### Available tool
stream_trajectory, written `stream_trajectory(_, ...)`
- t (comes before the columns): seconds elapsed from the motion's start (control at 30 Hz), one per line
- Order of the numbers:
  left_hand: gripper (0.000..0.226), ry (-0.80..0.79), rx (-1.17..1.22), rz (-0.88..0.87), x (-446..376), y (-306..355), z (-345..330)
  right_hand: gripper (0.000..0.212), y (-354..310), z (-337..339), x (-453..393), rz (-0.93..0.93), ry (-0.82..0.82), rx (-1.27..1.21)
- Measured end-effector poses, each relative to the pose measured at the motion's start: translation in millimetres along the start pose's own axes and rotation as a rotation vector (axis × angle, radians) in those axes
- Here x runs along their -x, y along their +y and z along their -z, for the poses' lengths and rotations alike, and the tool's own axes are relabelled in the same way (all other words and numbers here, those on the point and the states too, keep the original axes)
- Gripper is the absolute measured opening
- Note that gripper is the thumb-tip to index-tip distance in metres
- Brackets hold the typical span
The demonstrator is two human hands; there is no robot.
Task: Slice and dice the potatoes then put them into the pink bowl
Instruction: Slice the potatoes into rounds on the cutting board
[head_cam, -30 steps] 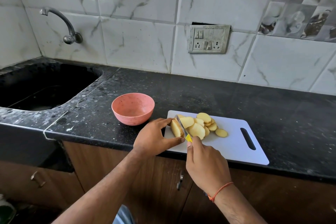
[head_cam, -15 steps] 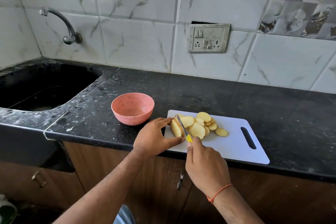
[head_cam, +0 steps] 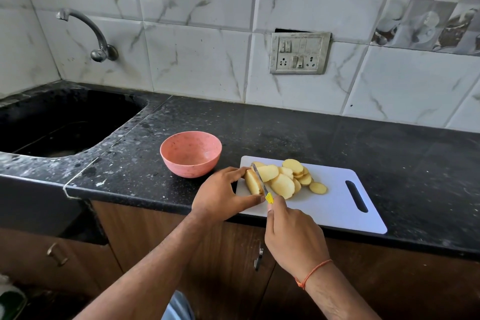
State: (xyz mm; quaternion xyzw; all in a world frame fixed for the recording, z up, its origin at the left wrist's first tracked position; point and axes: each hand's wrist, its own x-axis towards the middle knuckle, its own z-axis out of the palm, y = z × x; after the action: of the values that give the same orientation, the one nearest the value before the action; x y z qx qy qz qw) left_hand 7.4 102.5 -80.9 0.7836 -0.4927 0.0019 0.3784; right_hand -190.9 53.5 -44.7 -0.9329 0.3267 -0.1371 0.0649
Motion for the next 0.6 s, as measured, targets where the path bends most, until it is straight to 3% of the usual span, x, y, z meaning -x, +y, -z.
stream_trajectory(0.6,0.086,-0.013,0.011,-0.052,-0.3,-2.9,-1.5,0.024,6.9,-1.1,-5.6,0.038,-0.074,0.000)
